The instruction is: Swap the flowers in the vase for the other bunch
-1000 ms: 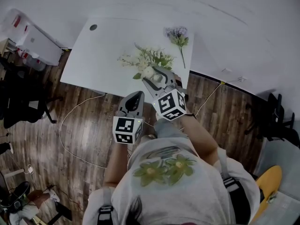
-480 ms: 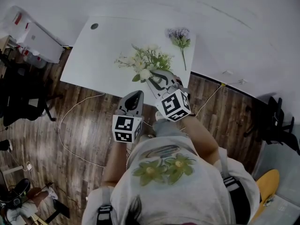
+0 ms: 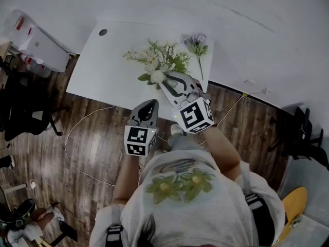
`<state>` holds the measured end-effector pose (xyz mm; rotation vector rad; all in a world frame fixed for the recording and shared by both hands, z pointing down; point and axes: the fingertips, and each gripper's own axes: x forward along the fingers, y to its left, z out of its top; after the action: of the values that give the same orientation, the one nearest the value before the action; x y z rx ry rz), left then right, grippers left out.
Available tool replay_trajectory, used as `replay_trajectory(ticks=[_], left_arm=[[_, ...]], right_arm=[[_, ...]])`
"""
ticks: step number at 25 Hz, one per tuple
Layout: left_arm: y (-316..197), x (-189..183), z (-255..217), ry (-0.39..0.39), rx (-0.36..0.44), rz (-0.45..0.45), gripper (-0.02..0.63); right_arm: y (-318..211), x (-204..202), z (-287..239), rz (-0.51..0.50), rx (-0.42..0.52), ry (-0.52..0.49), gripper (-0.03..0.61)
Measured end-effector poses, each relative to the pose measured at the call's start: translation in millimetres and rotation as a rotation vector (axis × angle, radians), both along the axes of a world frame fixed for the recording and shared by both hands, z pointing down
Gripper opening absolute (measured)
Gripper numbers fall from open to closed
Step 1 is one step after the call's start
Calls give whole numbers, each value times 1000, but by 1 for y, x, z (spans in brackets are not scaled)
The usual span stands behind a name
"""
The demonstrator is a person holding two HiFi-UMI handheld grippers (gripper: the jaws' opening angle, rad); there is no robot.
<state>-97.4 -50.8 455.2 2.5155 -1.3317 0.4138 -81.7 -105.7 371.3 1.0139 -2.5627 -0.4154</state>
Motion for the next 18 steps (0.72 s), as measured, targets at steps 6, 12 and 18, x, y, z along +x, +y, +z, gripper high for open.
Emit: replay_trajectory(ticks=[6, 12, 18], left_arm=[[-7, 6, -4, -3, 11, 3, 18], [-17, 9, -11, -4, 18, 1, 18], [-7, 3, -9, -3, 34, -1, 18]], right_arm=[[-7, 10, -27, -9, 52, -24, 84], [-15, 18, -62, -31, 111, -39, 84], [1, 20, -98, -47, 196, -56, 84]])
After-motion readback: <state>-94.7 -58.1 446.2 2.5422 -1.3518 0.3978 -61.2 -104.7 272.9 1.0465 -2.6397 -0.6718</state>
